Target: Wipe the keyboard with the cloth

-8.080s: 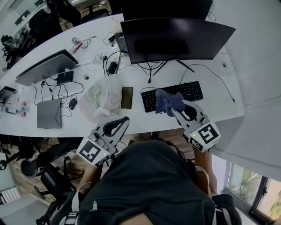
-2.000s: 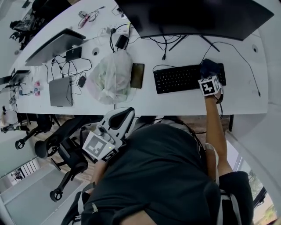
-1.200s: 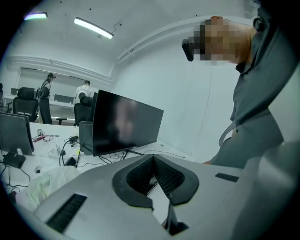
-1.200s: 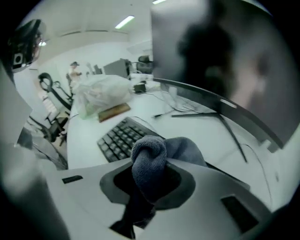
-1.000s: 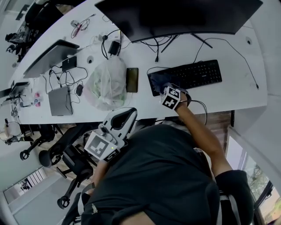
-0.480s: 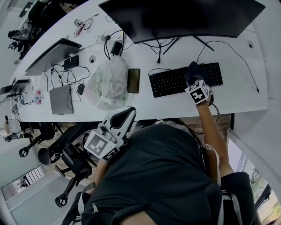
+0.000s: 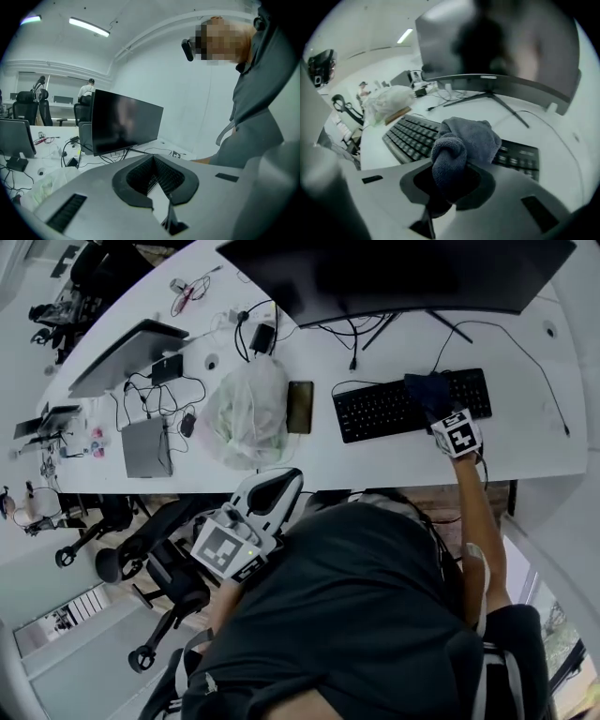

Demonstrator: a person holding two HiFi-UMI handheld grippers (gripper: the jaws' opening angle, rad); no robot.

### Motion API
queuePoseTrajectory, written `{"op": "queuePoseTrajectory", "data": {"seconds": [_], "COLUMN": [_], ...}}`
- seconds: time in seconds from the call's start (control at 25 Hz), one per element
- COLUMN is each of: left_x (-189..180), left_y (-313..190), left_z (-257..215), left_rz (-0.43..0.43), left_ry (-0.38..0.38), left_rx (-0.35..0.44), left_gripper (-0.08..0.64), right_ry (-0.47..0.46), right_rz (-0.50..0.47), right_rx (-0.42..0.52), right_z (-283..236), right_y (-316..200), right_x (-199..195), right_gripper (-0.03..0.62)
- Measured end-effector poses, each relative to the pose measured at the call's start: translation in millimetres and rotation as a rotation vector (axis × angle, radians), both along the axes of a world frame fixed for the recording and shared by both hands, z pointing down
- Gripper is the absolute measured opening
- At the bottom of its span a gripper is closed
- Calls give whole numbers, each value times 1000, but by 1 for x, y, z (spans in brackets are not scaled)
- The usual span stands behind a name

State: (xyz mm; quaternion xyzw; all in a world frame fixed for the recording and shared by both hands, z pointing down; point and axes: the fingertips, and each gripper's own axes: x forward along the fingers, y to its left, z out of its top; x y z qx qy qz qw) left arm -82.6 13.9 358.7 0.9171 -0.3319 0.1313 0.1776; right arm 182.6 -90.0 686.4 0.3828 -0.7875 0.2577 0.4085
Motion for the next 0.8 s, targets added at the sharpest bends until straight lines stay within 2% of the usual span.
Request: {"op": "queuePoseTrajectory", "data": {"seconds": [0.08, 0.12, 0.16, 0.24, 0.36, 0.4, 0.48, 0.56, 0.64, 0.8], "left_x": [-3, -3, -3, 3, 15, 17, 18, 16, 14, 10], "left_y": [1, 1, 1, 0, 0, 0, 1, 1, 0, 0], "left_z": [1, 2, 3, 5, 5, 5, 3, 3, 3, 2], "left_rz": [-10, -13, -12, 3, 45, 55, 60, 51, 34, 7], "left_ry": [9, 15, 20, 26, 19, 12, 0, -8, -7, 6], "left_rx": [-3, -6, -9, -8, 1, 4, 8, 6, -1, -7], "left_gripper": [5, 5, 5, 5, 5, 5, 5, 5, 5, 5], "right_ry": [155, 205, 215, 135, -22, -34, -54, -63, -7, 136], "right_rz": [125, 169, 191, 139, -121, -187, -212, -148, -57, 256], "right_rx": [27, 44, 63, 91, 38, 14, 2, 8, 23, 39], "right_z": [-8, -14, -20, -28, -19, -10, 4, 6, 5, -4], "right_y": [-9, -13, -18, -29, -15, -7, -2, -8, -21, -43], "right_x": [62, 78, 79, 37, -73, -93, -99, -68, -7, 139], "right_gripper": [67, 67, 67, 67, 67, 67, 67, 67, 67, 66]}}
